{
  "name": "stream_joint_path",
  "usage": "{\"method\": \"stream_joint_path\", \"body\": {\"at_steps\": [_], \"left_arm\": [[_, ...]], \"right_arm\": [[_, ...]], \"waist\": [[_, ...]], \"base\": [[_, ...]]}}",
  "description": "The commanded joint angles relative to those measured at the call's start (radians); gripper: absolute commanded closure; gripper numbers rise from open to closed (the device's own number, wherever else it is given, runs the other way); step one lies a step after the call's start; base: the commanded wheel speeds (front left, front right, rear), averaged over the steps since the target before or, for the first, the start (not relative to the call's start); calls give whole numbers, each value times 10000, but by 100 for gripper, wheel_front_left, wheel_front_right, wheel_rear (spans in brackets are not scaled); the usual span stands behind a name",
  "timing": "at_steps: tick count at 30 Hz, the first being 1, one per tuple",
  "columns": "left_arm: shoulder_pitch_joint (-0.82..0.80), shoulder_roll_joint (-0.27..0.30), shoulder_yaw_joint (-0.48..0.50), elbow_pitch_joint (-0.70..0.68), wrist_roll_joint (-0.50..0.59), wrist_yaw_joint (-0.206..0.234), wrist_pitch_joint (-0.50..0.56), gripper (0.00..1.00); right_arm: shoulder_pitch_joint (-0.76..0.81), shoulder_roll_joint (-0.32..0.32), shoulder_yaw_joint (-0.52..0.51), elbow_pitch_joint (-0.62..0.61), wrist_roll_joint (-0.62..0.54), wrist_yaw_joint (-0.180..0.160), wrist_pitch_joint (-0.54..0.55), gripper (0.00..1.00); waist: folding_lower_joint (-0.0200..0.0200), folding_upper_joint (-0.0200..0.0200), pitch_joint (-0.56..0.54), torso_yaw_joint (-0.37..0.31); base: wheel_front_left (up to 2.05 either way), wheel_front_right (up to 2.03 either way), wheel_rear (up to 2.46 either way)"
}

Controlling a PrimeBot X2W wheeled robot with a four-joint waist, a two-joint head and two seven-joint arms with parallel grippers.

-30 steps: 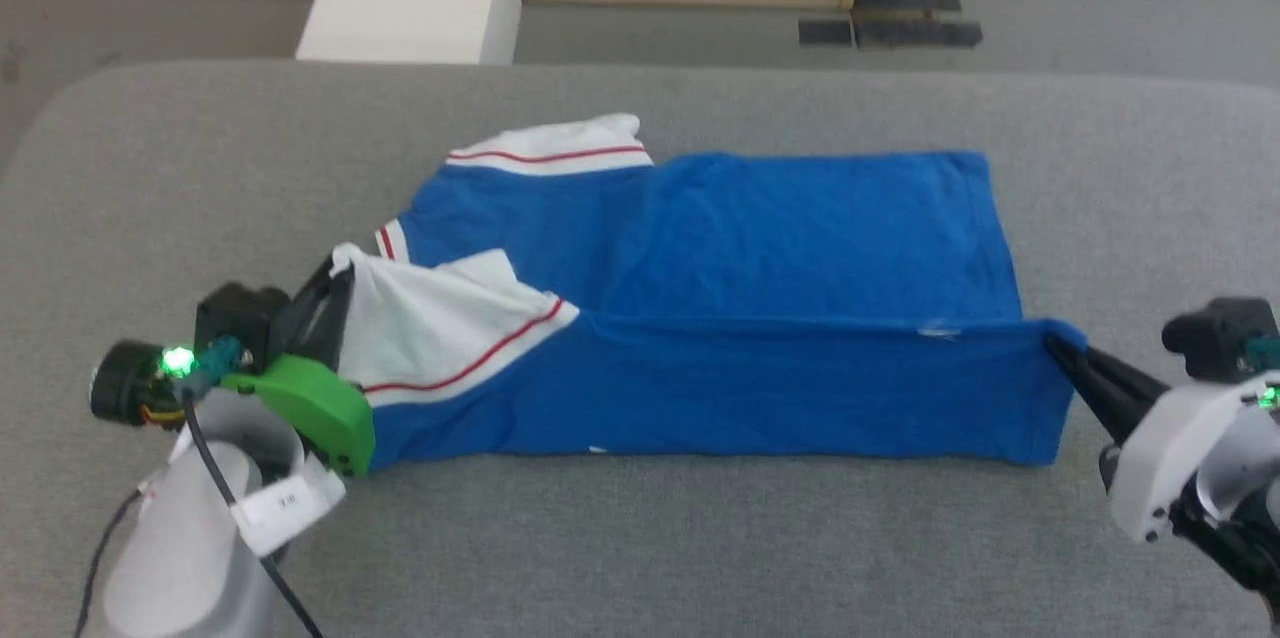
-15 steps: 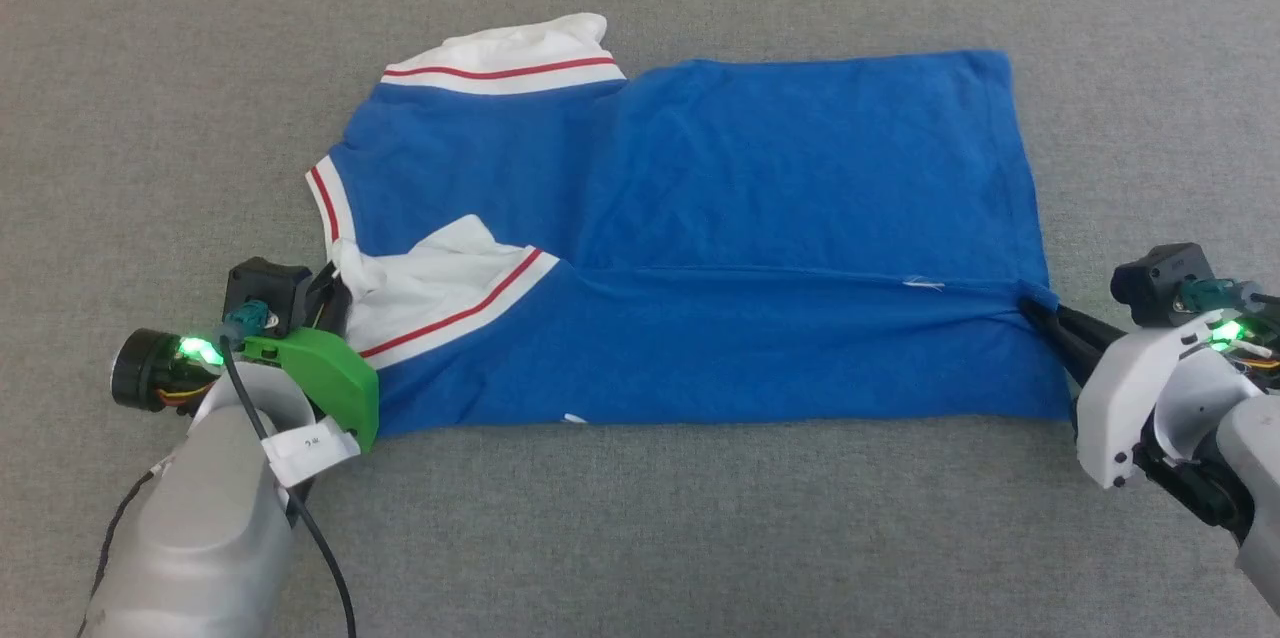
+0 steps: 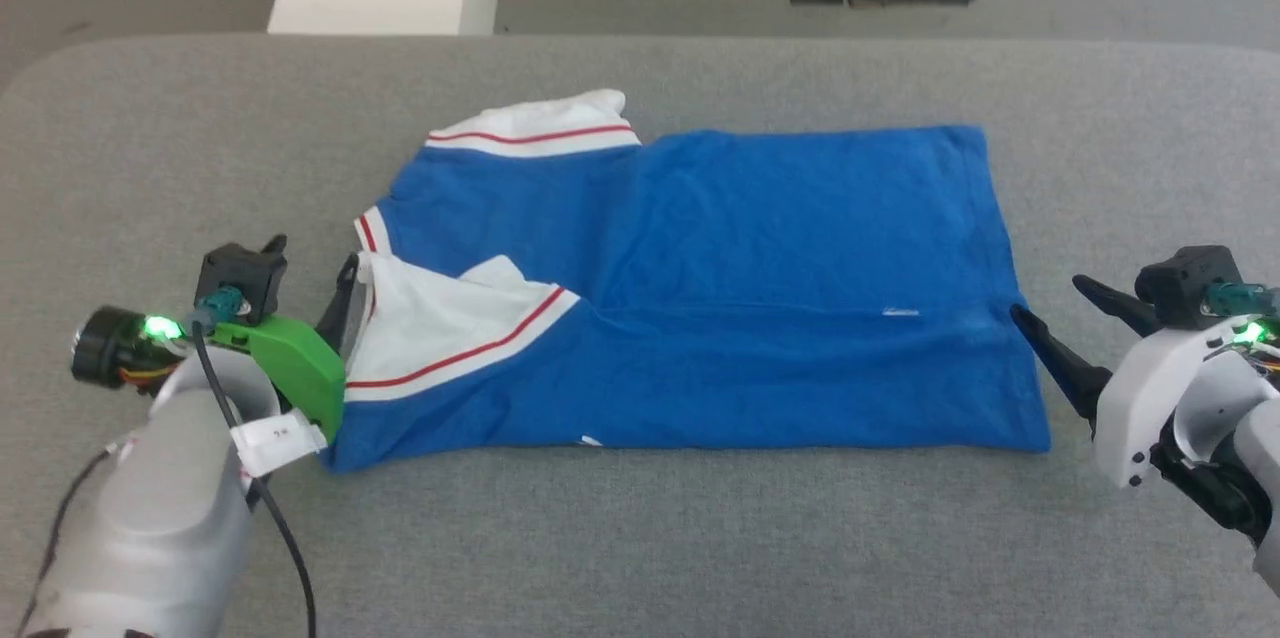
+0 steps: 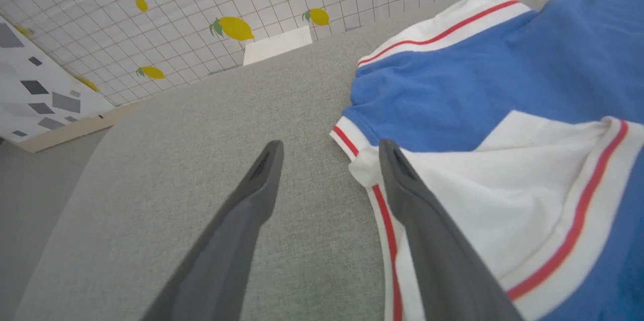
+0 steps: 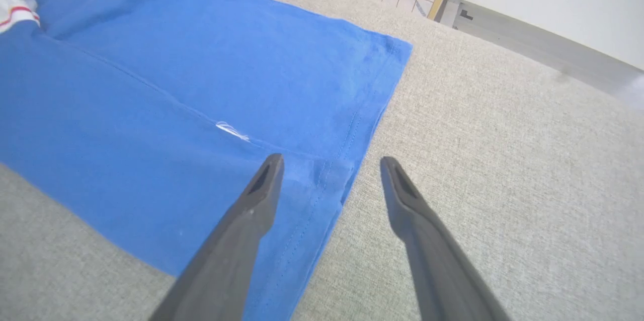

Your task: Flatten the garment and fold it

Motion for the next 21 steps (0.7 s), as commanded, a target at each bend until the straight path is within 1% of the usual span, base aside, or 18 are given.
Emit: {"method": "stream_joint_path", "body": {"at_steps": [1,4,5,6,9,11,13,17,21], "left_arm": [[-278,232,-202,-258,-69,-35,130,0],[-454,596,-868,-848,-466,-35,935,0],[-505,761,-1277,-1147,-780,-35,1425,0],[-541,900,-1584,-1360,-1161,-35,1976,0],[-890,1558,-2384,-2298,-2431,-36,3735,0],[-1104,1942,-2785,-2798,-3279,-36,4886,0],[-1264,2205,-3062,-3135,-4198,-36,6093,0],[-1511,2559,-3502,-3523,-5607,-36,8197,0],[-1677,2667,-3848,-3673,-6549,-36,9718,0]], "right_arm": [[191,-28,-112,-95,47,-17,-121,0],[434,-58,-261,-197,28,-17,-123,0],[525,-68,-301,-246,0,-17,-104,0],[591,-72,-341,-281,-25,-17,-94,0],[780,-55,-485,-370,-102,-17,-83,0],[847,2,-546,-430,-152,-17,-45,0],[881,55,-569,-485,-201,-17,0,0],[841,199,-545,-617,-292,-17,111,0],[730,301,-476,-700,-359,-17,167,0]], "waist": [[-1,-1,-595,224],[-1,-1,-795,318],[-1,-1,-845,345],[-1,-1,-888,370],[-1,-1,-964,432],[-1,-1,-990,431],[-1,-1,-1008,415],[-1,-1,-978,273],[-1,-1,-804,65]], "base": [[0,0,0],[0,0,0],[0,0,0],[0,0,0],[0,0,0],[0,0,0],[0,0,0],[0,0,0],[0,0,0]]}}
